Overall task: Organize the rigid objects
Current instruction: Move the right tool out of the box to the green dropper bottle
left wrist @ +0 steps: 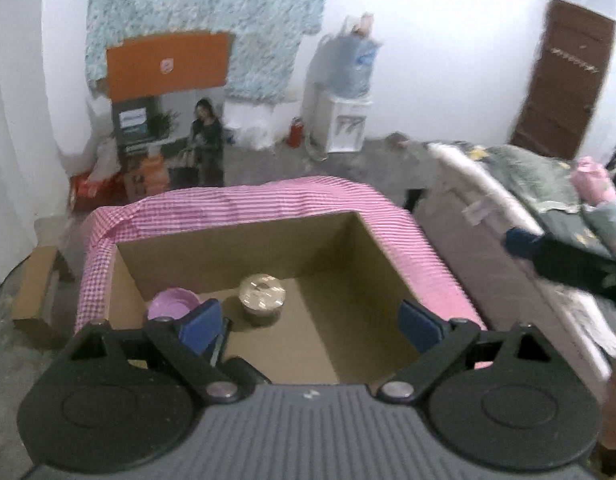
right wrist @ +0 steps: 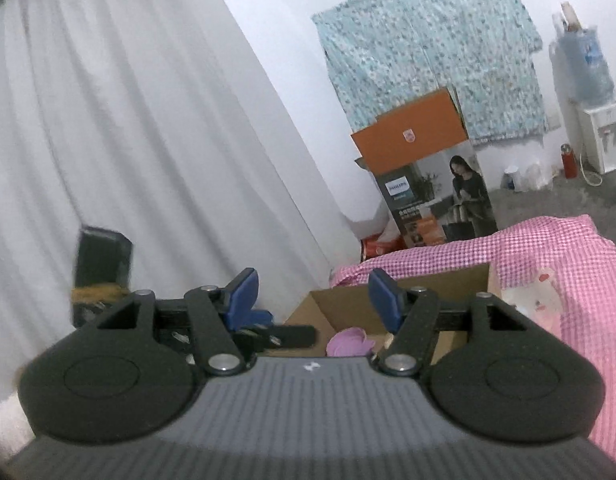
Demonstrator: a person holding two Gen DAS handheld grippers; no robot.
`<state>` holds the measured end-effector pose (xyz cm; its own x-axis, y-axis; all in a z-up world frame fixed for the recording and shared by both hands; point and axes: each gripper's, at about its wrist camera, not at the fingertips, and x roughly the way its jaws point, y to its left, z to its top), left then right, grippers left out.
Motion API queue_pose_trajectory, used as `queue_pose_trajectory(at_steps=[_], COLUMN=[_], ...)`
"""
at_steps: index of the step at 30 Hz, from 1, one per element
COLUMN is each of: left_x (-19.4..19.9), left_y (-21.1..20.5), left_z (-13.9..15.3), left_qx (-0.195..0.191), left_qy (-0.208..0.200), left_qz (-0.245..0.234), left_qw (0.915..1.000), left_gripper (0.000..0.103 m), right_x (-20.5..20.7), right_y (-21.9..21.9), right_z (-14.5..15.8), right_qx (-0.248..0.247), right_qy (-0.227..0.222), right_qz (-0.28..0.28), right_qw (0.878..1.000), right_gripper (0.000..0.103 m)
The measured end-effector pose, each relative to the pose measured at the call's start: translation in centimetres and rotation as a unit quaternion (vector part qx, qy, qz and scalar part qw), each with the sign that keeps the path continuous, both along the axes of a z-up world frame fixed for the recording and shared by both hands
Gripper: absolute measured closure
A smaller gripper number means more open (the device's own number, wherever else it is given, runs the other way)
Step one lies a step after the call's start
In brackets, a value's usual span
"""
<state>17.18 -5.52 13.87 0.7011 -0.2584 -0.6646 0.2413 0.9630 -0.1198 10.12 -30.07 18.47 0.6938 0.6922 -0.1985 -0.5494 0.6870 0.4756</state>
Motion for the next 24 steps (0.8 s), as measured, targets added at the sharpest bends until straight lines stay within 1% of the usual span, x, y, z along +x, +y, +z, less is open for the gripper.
queue_pose_trajectory(at_steps=[3, 5, 7, 10, 14, 17, 18, 20, 22, 23, 24], left_x=[-3.4, -5.5, -7.2, -8.8, -9.7, -9.4, -9.5, -9.0, -8.5, -8.4, -8.3], left_y=[-0.3, -0.7, -1.5, -3.0, -4.5, -4.8, -4.6, -4.5, -4.1, -3.8, -3.6], left_z=[-0.4, -1.0, -2.2, -4.6, -7.9, -10.3, -11.0, -12.1, -13.0, -13.5, -13.9], left_qx=[-0.004, 0.004, 0.018, 0.056, 0.097, 0.118, 0.122, 0.124, 0.118, 0.112, 0.108], left_qy=[-0.023, -0.041, -0.060, -0.069, -0.074, -0.072, -0.073, -0.074, -0.074, -0.074, -0.074], left_qz=[-0.021, -0.030, -0.044, -0.065, -0.071, -0.076, -0.075, -0.071, -0.064, -0.062, -0.059], left_qw=[0.9995, 0.9987, 0.9970, 0.9939, 0.9900, 0.9875, 0.9870, 0.9870, 0.9882, 0.9890, 0.9895], left_gripper=[0.008, 0.007, 0.007, 0.007, 0.008, 0.008, 0.010, 0.014, 0.020, 0.022, 0.027], right_x=[-2.9, -4.1, -4.5, -4.5, -4.7, -4.4, -4.3, -3.5, -2.7, -2.3, -1.8], right_y=[-0.2, -0.1, 0.6, 1.9, 3.9, 5.4, 5.9, 7.0, 8.2, 8.7, 9.4], right_z=[-1.5, -2.8, -4.0, -6.1, -7.9, -9.0, -9.4, -10.1, -10.9, -11.3, -11.6], right_qx=[-0.009, -0.015, -0.019, -0.022, -0.037, -0.062, -0.068, -0.078, -0.085, -0.088, -0.093], right_qy=[-0.008, -0.005, 0.003, 0.019, 0.033, 0.038, 0.042, 0.053, 0.064, 0.069, 0.073], right_qz=[0.002, 0.001, 0.001, 0.010, 0.019, 0.023, 0.026, 0.033, 0.038, 0.041, 0.044], right_qw=[1.000, 1.000, 1.000, 1.000, 0.999, 0.997, 0.996, 0.995, 0.994, 0.993, 0.992], right_gripper=[0.042, 0.042, 0.042, 0.042, 0.046, 0.051, 0.052, 0.055, 0.058, 0.061, 0.065])
